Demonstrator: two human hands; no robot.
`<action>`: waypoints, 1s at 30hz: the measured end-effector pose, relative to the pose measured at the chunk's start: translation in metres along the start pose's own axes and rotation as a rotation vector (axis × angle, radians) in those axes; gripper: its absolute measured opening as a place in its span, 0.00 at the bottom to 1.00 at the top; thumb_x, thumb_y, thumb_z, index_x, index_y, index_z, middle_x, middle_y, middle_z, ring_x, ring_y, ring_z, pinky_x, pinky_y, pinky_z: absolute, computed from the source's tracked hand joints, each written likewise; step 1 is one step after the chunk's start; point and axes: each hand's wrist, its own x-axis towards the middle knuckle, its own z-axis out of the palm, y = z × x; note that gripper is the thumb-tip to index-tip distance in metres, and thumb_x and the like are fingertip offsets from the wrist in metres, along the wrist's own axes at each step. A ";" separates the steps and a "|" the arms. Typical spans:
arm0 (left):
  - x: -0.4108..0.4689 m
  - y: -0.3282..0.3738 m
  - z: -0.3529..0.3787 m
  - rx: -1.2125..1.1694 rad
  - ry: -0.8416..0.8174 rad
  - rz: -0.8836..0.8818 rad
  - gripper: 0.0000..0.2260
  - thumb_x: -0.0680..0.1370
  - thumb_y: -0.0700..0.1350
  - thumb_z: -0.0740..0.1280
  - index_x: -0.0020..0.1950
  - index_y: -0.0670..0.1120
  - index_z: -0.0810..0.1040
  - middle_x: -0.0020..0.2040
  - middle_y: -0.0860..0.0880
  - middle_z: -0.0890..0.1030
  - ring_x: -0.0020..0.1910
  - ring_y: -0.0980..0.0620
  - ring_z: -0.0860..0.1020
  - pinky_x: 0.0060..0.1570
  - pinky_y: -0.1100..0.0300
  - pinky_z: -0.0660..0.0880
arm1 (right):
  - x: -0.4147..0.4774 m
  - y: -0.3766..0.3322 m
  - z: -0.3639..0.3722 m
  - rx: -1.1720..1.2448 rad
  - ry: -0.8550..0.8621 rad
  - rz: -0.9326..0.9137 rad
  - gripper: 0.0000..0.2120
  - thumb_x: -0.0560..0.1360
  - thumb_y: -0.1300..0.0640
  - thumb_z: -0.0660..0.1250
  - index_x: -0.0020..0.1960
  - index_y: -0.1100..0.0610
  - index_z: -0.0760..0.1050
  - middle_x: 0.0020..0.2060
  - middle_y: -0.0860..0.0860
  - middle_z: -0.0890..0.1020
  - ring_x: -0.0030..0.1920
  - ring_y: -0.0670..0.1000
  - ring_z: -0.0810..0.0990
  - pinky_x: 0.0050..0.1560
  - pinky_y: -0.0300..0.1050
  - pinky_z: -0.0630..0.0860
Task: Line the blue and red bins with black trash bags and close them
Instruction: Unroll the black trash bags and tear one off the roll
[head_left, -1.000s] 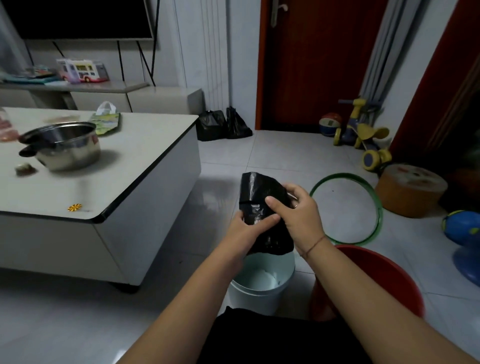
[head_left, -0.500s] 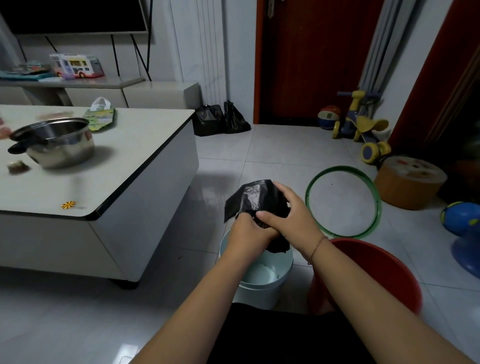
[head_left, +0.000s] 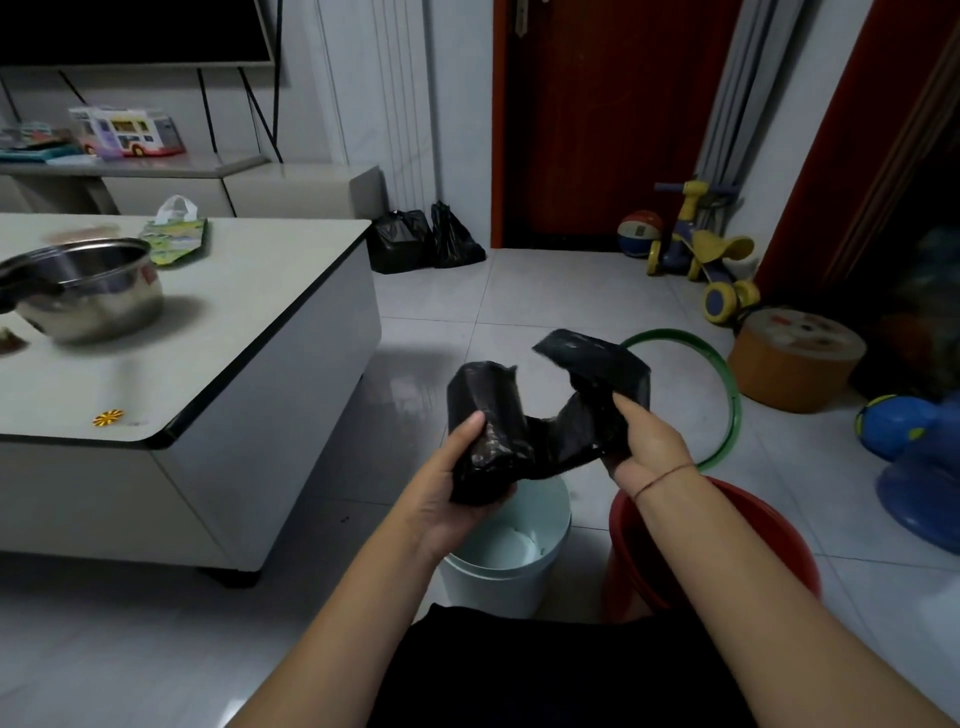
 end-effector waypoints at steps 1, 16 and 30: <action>0.001 0.001 -0.002 -0.063 -0.008 0.016 0.10 0.64 0.50 0.75 0.41 0.46 0.86 0.44 0.45 0.85 0.39 0.50 0.83 0.37 0.56 0.79 | 0.001 0.000 -0.002 0.071 -0.032 0.078 0.13 0.77 0.60 0.63 0.59 0.65 0.74 0.47 0.58 0.80 0.42 0.54 0.79 0.38 0.46 0.79; 0.003 0.000 -0.006 -0.176 -0.144 -0.034 0.26 0.66 0.55 0.76 0.57 0.41 0.82 0.60 0.37 0.80 0.57 0.38 0.80 0.55 0.43 0.77 | -0.022 0.015 0.024 -0.085 -0.302 0.020 0.08 0.76 0.61 0.64 0.52 0.64 0.78 0.47 0.59 0.82 0.48 0.57 0.81 0.56 0.52 0.76; 0.011 -0.002 -0.015 -0.240 -0.106 0.007 0.20 0.71 0.55 0.68 0.51 0.40 0.84 0.53 0.39 0.83 0.50 0.42 0.83 0.52 0.47 0.79 | -0.030 0.024 0.028 -0.229 -0.467 0.115 0.15 0.79 0.59 0.58 0.63 0.63 0.73 0.48 0.56 0.82 0.49 0.53 0.80 0.56 0.49 0.75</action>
